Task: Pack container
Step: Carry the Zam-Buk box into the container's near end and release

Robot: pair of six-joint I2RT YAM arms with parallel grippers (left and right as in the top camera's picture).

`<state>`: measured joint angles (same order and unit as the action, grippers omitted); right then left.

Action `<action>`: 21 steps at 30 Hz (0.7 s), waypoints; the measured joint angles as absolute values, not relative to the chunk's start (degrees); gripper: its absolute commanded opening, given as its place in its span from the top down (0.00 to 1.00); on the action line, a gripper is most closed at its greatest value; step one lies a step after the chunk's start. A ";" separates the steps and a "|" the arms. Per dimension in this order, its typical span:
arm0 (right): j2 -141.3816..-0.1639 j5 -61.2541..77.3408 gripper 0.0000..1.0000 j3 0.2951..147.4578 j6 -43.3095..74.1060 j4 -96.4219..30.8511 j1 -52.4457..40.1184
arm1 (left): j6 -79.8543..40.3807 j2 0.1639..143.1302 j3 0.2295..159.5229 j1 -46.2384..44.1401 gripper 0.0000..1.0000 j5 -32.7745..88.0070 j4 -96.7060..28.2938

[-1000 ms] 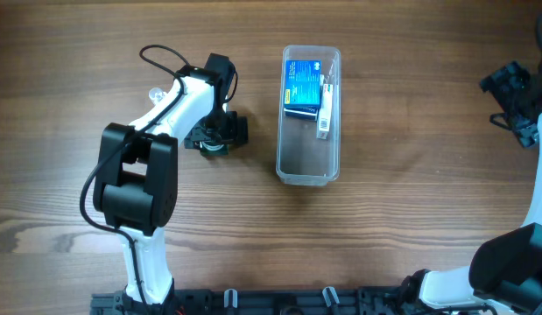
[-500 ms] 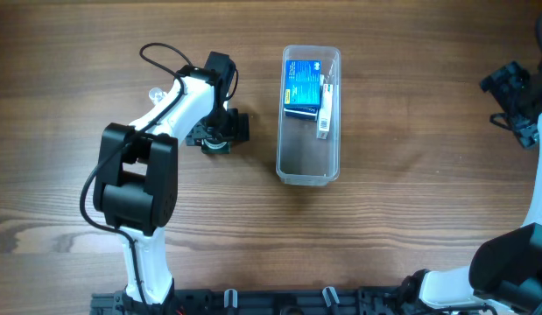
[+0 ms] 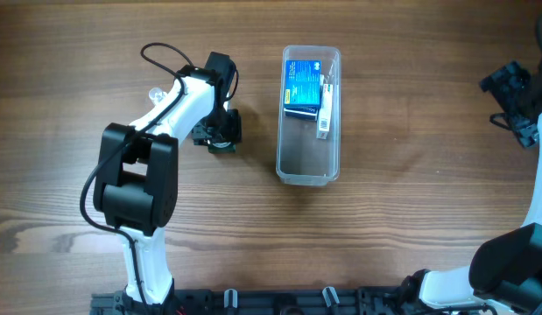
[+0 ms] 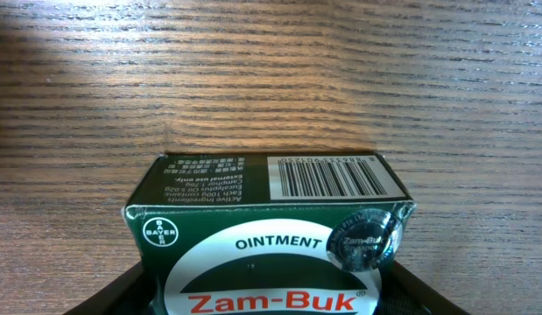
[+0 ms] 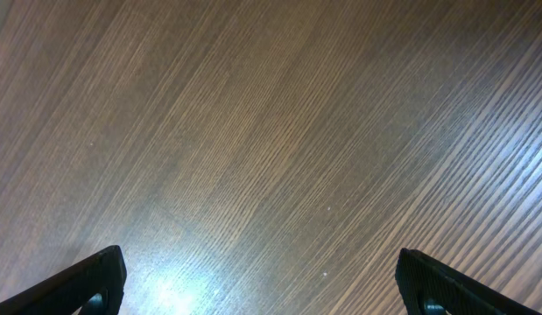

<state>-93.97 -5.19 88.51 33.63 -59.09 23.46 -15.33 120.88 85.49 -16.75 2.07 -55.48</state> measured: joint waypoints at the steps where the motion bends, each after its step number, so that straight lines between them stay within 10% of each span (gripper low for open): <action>1: -93.97 -5.19 0.00 88.51 33.63 -59.09 23.46 | -15.33 120.88 85.49 -16.75 0.35 2.09 -55.48; 21: -93.97 -5.19 0.00 88.51 33.63 -59.09 23.46 | -15.92 103.72 89.60 -22.81 0.37 7.35 -63.53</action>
<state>-93.97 -5.19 88.51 33.63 -59.09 23.46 -15.92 103.72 89.60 -22.81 7.35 -63.53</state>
